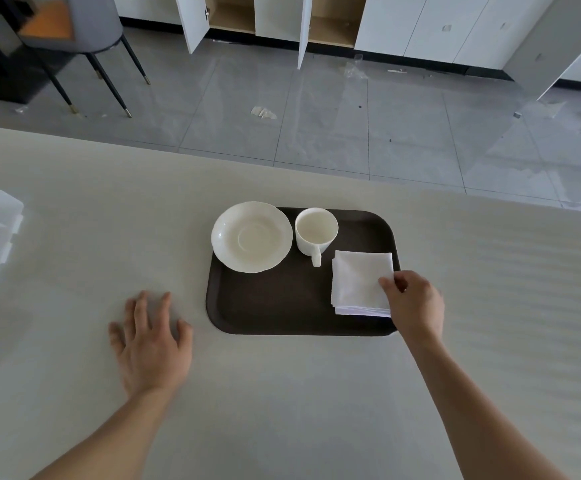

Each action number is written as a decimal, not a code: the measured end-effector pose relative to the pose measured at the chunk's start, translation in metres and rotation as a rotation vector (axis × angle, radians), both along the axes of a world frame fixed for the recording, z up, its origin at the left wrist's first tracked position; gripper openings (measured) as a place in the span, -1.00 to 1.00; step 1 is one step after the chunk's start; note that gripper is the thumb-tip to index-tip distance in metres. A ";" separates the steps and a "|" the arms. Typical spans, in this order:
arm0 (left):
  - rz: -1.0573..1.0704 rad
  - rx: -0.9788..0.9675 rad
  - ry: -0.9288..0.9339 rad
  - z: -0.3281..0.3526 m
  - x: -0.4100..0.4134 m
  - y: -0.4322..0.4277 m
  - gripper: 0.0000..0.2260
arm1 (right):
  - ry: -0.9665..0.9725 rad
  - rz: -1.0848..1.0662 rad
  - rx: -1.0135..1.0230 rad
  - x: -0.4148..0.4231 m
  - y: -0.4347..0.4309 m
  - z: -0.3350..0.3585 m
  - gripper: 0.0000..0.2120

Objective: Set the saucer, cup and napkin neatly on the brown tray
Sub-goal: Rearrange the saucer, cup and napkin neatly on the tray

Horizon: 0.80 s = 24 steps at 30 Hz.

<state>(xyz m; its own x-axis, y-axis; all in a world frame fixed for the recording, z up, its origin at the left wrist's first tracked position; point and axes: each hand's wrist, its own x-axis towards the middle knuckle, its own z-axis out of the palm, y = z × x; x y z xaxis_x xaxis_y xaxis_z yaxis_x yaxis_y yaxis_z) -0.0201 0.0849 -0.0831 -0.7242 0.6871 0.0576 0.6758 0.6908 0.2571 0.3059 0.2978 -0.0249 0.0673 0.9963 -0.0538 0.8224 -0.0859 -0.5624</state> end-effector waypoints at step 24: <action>-0.167 0.066 -0.181 0.079 0.059 0.046 -0.90 | -0.136 0.334 -0.057 0.041 -0.013 0.020 -0.77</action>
<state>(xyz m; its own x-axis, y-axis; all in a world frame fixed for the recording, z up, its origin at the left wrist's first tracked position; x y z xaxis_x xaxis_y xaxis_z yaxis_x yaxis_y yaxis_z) 0.0393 0.1311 -0.0043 -0.6033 0.7974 -0.0137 0.7182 0.5506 0.4254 0.3465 0.2853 -0.0051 -0.2507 0.9603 -0.1227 0.8775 0.1719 -0.4478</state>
